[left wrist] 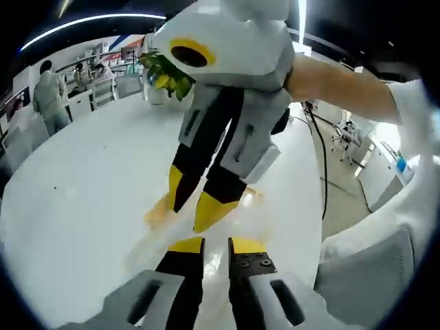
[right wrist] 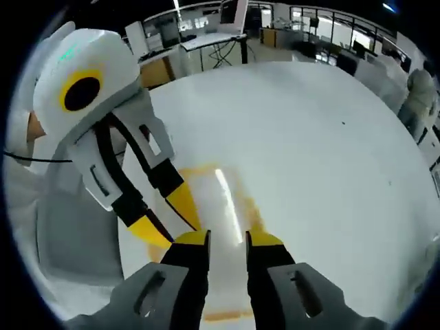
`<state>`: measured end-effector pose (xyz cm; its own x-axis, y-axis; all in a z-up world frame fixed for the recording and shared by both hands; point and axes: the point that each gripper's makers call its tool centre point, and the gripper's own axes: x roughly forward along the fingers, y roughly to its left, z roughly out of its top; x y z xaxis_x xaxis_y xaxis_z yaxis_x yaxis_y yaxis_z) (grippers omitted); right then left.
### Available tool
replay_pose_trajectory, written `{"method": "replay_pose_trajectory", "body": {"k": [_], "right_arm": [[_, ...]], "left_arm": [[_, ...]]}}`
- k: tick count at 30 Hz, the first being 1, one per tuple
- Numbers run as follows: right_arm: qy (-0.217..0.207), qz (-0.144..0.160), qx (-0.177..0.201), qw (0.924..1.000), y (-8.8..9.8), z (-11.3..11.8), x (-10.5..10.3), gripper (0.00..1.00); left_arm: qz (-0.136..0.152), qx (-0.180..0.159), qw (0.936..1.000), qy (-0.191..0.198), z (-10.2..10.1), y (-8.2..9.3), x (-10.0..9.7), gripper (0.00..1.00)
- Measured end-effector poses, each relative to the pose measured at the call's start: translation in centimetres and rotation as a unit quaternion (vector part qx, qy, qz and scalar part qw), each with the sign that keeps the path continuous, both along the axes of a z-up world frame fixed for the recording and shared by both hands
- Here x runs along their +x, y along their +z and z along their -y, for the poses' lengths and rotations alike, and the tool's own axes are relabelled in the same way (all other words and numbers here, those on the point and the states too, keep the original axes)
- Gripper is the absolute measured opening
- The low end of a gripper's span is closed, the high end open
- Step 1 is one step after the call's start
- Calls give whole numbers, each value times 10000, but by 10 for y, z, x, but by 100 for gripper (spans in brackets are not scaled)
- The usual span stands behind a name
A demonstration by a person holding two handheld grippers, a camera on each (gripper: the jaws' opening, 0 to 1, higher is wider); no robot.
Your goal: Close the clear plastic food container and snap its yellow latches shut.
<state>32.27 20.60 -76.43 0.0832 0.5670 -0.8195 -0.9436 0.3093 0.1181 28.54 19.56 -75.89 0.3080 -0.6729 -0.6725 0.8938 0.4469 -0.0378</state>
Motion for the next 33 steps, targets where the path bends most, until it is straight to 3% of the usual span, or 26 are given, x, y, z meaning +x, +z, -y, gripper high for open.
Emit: {"method": "replay_pose_trajectory", "body": {"k": [1,7,10,11,15,20,23,24,26,27,29,33], "right_arm": [[-2,2,23,10000,1,0,1,19],[60,4,-3,10000,-1,2,8,35],[169,45,-6,9998,-2,3,9,33],[175,18,-11,9998,-2,4,9,32],[239,-185,-30,9995,-7,5,6,28],[299,-552,-68,9980,-12,6,2,36],[427,-670,-111,9968,-12,6,0,35],[485,-682,-184,9963,-13,8,-1,35],[499,-728,-225,9958,-13,7,-1,35],[539,-768,-266,9952,-13,6,-1,35],[560,-838,-301,9944,-14,6,0,35],[627,-900,-397,9932,-14,7,-1,35]], "left_arm": [[161,94,9998,-80,-2,0,1,10],[210,39,9993,-310,5,1,-13,18],[609,358,9955,-626,6,-5,-16,26],[714,166,9952,-641,11,0,-15,26],[640,241,9954,-672,10,-1,-19,26],[785,302,9938,-729,9,0,-21,29],[907,392,9919,-798,8,1,-21,31],[931,445,9907,-887,8,1,-23,31],[1047,871,9842,-1128,1,-8,-26,32],[1260,1122,9761,-1373,-2,-14,-28,32],[1572,1211,9655,-1685,1,-15,-31,34],[1355,1001,9747,-1468,7,-13,-33,35]]}}
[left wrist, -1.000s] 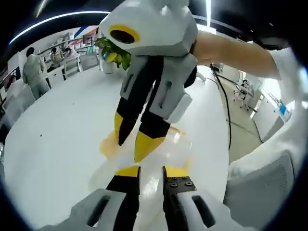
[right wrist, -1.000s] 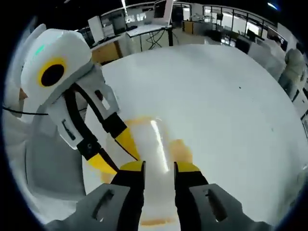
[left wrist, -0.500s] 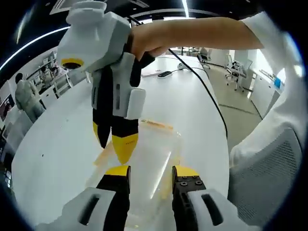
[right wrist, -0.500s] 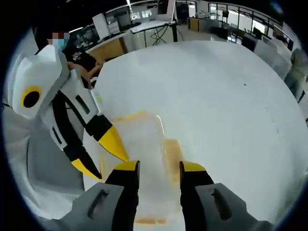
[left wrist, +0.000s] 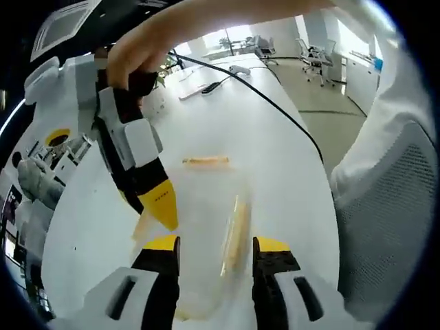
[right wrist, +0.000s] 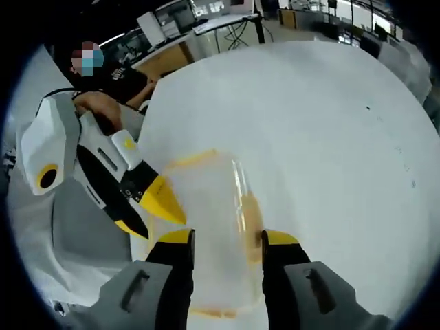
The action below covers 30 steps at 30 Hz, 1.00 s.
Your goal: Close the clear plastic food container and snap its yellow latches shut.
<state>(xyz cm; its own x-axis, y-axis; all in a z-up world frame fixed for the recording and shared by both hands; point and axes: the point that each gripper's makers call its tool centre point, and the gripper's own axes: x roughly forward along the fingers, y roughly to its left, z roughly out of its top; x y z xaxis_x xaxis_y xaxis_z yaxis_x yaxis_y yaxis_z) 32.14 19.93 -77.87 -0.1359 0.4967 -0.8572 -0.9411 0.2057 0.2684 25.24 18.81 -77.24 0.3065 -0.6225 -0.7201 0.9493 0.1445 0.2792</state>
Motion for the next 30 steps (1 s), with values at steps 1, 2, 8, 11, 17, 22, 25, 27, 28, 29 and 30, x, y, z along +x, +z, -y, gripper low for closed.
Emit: {"method": "replay_pose_trajectory", "body": {"k": [1,2,8,11,17,22,25,27,28,29,30], "right_arm": [[2,-16,-23,10000,0,0,0,35],[9,-20,-34,10000,0,0,0,35],[153,-24,-122,9998,0,-1,-1,35],[200,-56,-222,9995,-1,-1,-1,35],[347,-171,-453,9982,-2,-3,-6,33],[411,-191,-545,9975,-3,-1,-8,32],[422,-219,-584,9972,-4,-1,-8,32],[438,-237,-594,9970,-4,-3,-6,31],[425,-256,-601,9970,-4,-3,-6,31],[419,-280,-614,9968,-4,-3,-6,31],[400,-295,-626,9968,-4,-3,-7,31]], "left_arm": [[3,9,10000,0,0,0,1,34],[61,31,10000,-23,0,0,1,33],[207,233,9993,-194,-1,0,3,28],[584,484,9957,-526,-2,-3,3,28],[766,658,9935,-524,-2,-5,1,28],[714,632,9944,-453,-3,-5,2,27],[667,597,9953,-377,-3,-6,2,27],[641,586,9956,-346,-3,-6,2,26],[646,579,9957,-318,-3,-6,2,26],[655,588,9957,-305,-3,-6,2,26],[662,618,9955,-264,-2,-6,2,25]]}}
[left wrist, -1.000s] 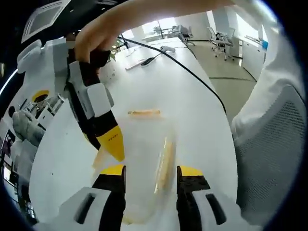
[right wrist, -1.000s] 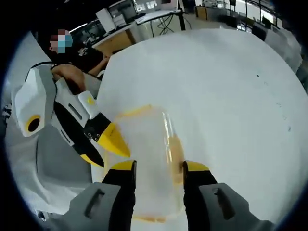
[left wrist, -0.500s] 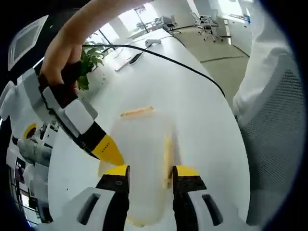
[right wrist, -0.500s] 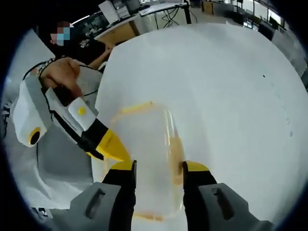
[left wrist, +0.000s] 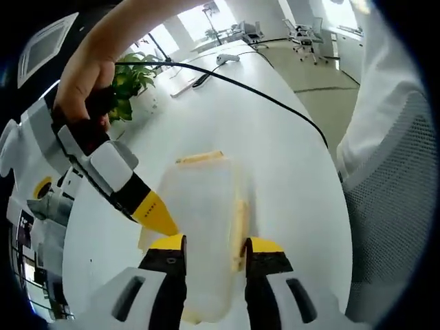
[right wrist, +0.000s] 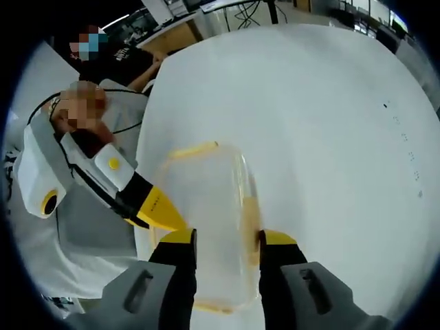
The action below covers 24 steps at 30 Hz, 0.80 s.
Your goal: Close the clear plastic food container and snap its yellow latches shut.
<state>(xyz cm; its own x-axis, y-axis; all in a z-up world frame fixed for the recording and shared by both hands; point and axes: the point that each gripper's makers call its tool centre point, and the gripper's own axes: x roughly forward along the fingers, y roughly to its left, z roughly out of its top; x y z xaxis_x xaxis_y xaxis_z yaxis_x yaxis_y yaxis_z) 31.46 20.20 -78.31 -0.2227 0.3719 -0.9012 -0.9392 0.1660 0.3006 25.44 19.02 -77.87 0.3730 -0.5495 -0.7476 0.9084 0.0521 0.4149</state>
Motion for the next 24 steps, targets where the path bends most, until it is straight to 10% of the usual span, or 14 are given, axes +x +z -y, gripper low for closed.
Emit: {"method": "replay_pose_trajectory", "body": {"k": [4,5,6,24], "right_arm": [[1,16,-99,9999,-1,0,0,30],[27,-18,-93,10000,0,-1,-1,29],[15,5,-125,9999,0,0,0,29],[260,-159,-526,9981,0,4,6,26]], "left_arm": [[19,18,9999,100,0,0,1,24],[537,131,9982,241,-6,8,15,23],[158,33,9997,197,0,-3,2,23],[239,62,9996,118,2,-1,3,23]]}}
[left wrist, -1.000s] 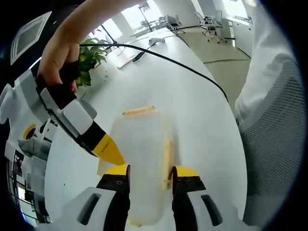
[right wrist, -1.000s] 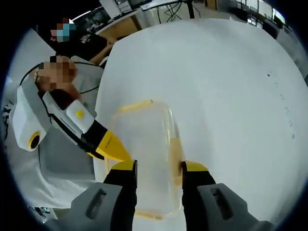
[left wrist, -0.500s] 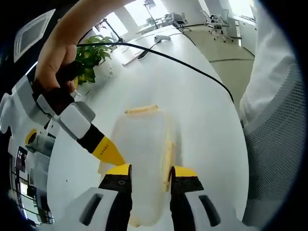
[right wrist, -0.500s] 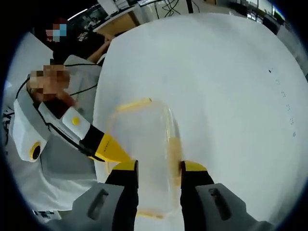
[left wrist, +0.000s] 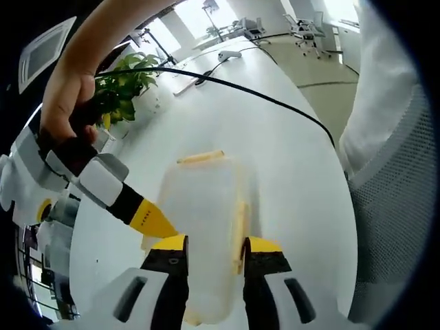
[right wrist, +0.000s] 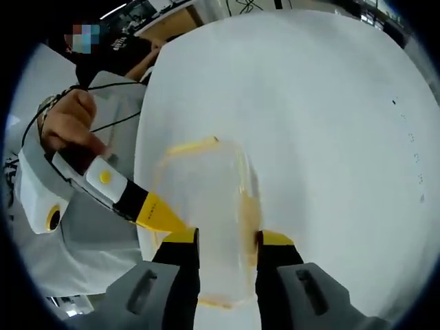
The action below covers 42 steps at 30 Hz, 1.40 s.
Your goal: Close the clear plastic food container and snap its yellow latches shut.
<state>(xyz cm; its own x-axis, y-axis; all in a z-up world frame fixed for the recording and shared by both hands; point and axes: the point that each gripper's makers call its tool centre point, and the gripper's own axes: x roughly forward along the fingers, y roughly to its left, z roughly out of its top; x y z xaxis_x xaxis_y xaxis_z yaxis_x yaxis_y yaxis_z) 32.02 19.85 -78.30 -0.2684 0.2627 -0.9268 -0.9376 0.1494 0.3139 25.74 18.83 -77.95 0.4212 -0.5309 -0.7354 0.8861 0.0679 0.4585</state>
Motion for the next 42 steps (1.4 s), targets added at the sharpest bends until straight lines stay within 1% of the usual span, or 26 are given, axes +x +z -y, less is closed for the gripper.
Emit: {"method": "replay_pose_trajectory", "body": {"k": [3,4,6,13,16,19,21,22,25,27,28,29,30,31,32,33,34,35,37,38,40,41,42], "right_arm": [[58,-35,-26,10000,-1,1,-2,24],[81,-113,26,9999,2,2,-2,24],[61,-204,68,9998,1,3,1,24],[104,-204,32,9997,1,2,2,26],[38,-219,142,9997,1,2,2,27],[23,-166,204,9997,3,1,1,28],[-34,-103,210,9997,2,0,1,29],[12,-66,245,9997,3,0,1,29],[12,44,337,9994,4,-1,0,29],[57,231,451,9987,5,-3,0,29],[166,422,520,9976,7,-3,1,26],[221,539,551,9968,9,-2,4,24],[228,720,567,9955,11,0,6,20],[248,825,582,9946,12,3,9,15],[250,856,612,9941,15,6,6,13],[234,818,609,9945,17,9,3,12],[152,763,622,9950,18,10,1,13],[9,685,642,9956,20,12,-2,17],[-12,771,671,9948,22,17,-2,28],[2,832,663,9943,23,19,1,31],[45,922,630,9937,23,23,2,34],[23,953,626,9935,24,26,1,34],[15,988,626,9931,24,30,-2,35]], "left_arm": [[-20,16,10000,-15,0,-1,-1,23],[-10,-3,10000,-8,0,0,-1,23],[-10,-9,10000,-19,1,0,-1,23],[34,-35,10000,-40,0,0,-1,24],[28,-37,10000,-21,0,1,-1,24],[-19,-65,10000,-41,0,2,0,25],[-57,-96,9999,-62,0,2,0,25],[-61,-110,9999,-64,0,2,-1,25],[-15,-161,9998,-131,-1,3,-2,26],[-35,-241,9996,-163,-1,4,-2,26],[-50,-269,9994,-195,-2,5,-2,25],[-53,-259,9992,-315,-3,5,-4,26],[-78,-260,9988,-416,-5,4,-5,27],[-116,-241,9990,-370,-9,4,-4,29],[-179,-219,9991,-315,-12,4,-4,30],[-253,-254,9990,-257,-14,5,-4,33],[-318,-320,9988,-215,-17,8,-3,35],[-332,-328,9987,-189,-19,11,-2,35],[-210,-312,9992,-126,-25,16,6,36],[-265,-361,9990,-74,-28,20,8,39],[-416,-523,9977,118,-30,24,12,44],[-630,-697,9955,142,-29,28,10,47],[-896,-898,9917,203,-27,31,7,52]]}}
